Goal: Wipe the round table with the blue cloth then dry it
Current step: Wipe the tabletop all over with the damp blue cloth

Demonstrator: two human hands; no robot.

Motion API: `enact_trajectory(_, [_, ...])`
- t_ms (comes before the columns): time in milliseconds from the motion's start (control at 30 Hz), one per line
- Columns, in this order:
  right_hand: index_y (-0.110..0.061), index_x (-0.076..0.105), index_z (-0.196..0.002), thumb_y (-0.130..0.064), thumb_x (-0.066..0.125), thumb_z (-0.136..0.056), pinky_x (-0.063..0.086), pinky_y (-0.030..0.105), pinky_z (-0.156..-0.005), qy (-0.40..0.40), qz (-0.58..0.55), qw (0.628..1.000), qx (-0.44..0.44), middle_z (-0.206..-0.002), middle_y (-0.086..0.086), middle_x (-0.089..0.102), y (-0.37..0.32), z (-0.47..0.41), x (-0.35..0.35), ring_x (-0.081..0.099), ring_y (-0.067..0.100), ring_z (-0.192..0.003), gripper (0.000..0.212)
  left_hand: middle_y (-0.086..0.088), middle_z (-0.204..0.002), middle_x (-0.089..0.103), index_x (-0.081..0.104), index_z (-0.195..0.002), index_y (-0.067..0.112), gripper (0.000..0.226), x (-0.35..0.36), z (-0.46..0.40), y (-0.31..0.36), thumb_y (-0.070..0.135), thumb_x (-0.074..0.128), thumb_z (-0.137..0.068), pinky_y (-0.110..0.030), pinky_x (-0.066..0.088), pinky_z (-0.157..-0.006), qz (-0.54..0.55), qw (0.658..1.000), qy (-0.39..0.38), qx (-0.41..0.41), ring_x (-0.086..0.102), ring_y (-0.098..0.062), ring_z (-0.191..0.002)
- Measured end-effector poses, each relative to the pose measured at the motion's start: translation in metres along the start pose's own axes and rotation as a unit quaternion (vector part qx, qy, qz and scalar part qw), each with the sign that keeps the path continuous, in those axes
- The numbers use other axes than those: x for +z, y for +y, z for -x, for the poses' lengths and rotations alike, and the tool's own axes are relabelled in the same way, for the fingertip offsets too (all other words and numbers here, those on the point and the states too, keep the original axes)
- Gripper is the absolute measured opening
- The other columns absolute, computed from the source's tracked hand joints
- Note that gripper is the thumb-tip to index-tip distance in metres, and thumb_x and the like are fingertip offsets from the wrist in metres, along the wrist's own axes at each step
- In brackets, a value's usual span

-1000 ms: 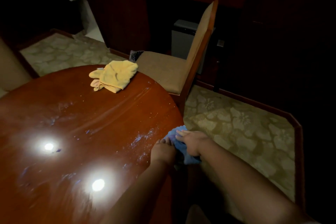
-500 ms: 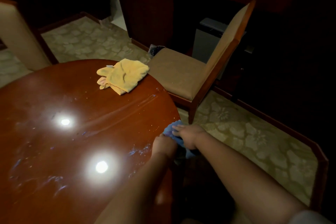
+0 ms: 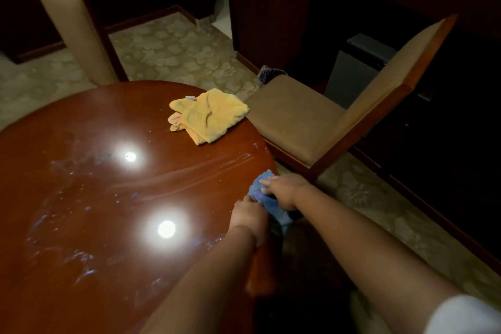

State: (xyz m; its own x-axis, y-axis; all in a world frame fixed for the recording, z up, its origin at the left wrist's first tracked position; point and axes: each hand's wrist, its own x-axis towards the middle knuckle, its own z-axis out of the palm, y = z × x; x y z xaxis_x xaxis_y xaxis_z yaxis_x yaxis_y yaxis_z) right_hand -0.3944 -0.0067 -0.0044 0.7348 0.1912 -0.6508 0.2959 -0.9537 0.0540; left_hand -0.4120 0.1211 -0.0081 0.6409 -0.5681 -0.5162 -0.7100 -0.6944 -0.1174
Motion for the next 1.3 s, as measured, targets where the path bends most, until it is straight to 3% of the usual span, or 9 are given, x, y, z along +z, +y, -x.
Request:
enact_trajectory(100, [-0.028, 0.025, -0.15, -0.01, 0.038, -0.098, 0.022, 0.036, -0.115, 0.019, 0.068, 0.997, -0.027, -0.16, -0.009, 0.006, 0.008, -0.01, -0.014, 0.005, 0.019, -0.147, 0.056, -0.015, -0.133, 0.047, 0.034, -0.141, 0.003, 0.064, -0.003, 0.0, -0.004, 0.027, 0.057, -0.087, -0.035, 0.036, -0.097, 0.013, 1.0, 0.005, -0.009, 0.042, -0.031, -0.119])
enact_trajectory(167, [-0.029, 0.041, -0.142, -0.014, 0.039, -0.099, 0.027, 0.034, -0.113, 0.05, 0.067, 0.996, -0.031, -0.157, -0.009, 0.022, 0.01, -0.016, -0.019, 0.014, 0.021, -0.145, 0.046, -0.017, -0.138, 0.044, 0.026, -0.145, 0.0, 0.068, -0.005, 0.003, -0.003, 0.029, 0.052, -0.089, -0.035, 0.034, -0.1, 0.014, 1.0, 0.013, -0.014, 0.04, -0.032, -0.122])
enact_trajectory(333, [-0.017, 0.059, -0.127, -0.024, 0.041, -0.099, 0.041, 0.032, -0.099, 0.132, -0.166, 0.976, 0.045, -0.14, 0.004, 0.051, 0.0, -0.028, 0.003, 0.045, 0.027, -0.125, 0.033, -0.023, -0.15, 0.027, 0.017, -0.148, -0.002, 0.068, -0.007, 0.008, 0.003, 0.03, 0.047, -0.095, -0.038, 0.031, -0.107, 0.017, 1.0, 0.005, -0.022, 0.033, -0.034, -0.133])
enact_trajectory(500, [-0.023, 0.057, -0.131, -0.026, 0.04, -0.1, 0.023, 0.034, -0.114, 0.124, -0.249, 0.96, 0.028, -0.153, -0.004, 0.034, -0.001, -0.034, 0.024, 0.028, 0.022, -0.14, 0.035, -0.02, -0.154, 0.022, 0.016, -0.149, 0.0, 0.068, -0.003, 0.016, 0.003, 0.028, 0.047, -0.096, -0.039, 0.026, -0.111, -0.018, 1.0, -0.006, -0.003, 0.025, -0.033, -0.14])
enact_trajectory(667, [-0.016, 0.052, -0.137, -0.001, 0.038, -0.096, 0.007, 0.028, -0.117, 0.097, -0.239, 0.966, -0.015, -0.154, -0.008, 0.031, -0.007, -0.029, 0.019, 0.015, 0.012, -0.145, 0.045, -0.015, -0.132, 0.051, 0.043, -0.136, 0.006, 0.05, 0.008, 0.03, 0.013, 0.038, 0.037, -0.098, -0.034, 0.037, -0.089, 0.011, 0.999, 0.028, 0.033, 0.045, -0.03, -0.121])
enact_trajectory(767, [-0.021, 0.055, -0.133, 0.002, 0.043, -0.092, 0.009, 0.04, -0.12, 0.103, -0.25, 0.963, 0.009, -0.151, -0.007, 0.036, -0.025, -0.028, 0.024, 0.015, 0.014, -0.146, 0.049, -0.01, -0.115, 0.06, 0.056, -0.121, 0.013, 0.04, 0.012, 0.049, 0.016, 0.04, 0.04, -0.096, -0.032, 0.031, -0.074, -0.003, 0.997, 0.033, 0.071, 0.05, -0.026, -0.106])
enact_trajectory(867, [-0.023, 0.056, -0.132, 0.0, 0.042, -0.093, 0.008, 0.038, -0.119, 0.095, -0.226, 0.97, 0.005, -0.151, -0.012, 0.036, -0.045, -0.022, 0.027, 0.015, 0.011, -0.145, 0.048, -0.008, -0.11, 0.061, 0.062, -0.112, 0.016, 0.033, 0.022, 0.067, 0.013, 0.039, 0.044, -0.097, -0.032, 0.03, -0.074, -0.004, 0.997, 0.013, 0.079, 0.051, -0.025, -0.103])
enact_trajectory(1167, [-0.023, 0.054, -0.134, 0.004, 0.042, -0.091, 0.005, 0.04, -0.119, 0.084, -0.18, 0.98, -0.02, -0.155, -0.01, 0.028, -0.106, -0.009, 0.029, 0.013, 0.014, -0.146, 0.052, -0.007, -0.1, 0.064, 0.055, -0.085, 0.017, 0.015, 0.044, 0.117, -0.009, 0.026, 0.049, -0.095, -0.029, 0.035, -0.068, 0.06, 0.995, 0.009, 0.076, 0.054, -0.024, -0.09])
enact_trajectory(1300, [-0.021, 0.053, -0.136, 0.007, 0.041, -0.092, 0.004, 0.038, -0.119, 0.091, -0.192, 0.977, -0.006, -0.155, -0.011, 0.026, -0.122, 0.0, 0.027, 0.011, 0.013, -0.146, 0.053, -0.001, -0.068, 0.046, 0.045, -0.066, 0.018, 0.031, 0.048, 0.127, -0.016, 0.026, 0.05, -0.095, -0.025, 0.029, -0.05, 0.062, 0.995, 0.001, 0.079, 0.044, -0.019, -0.067])
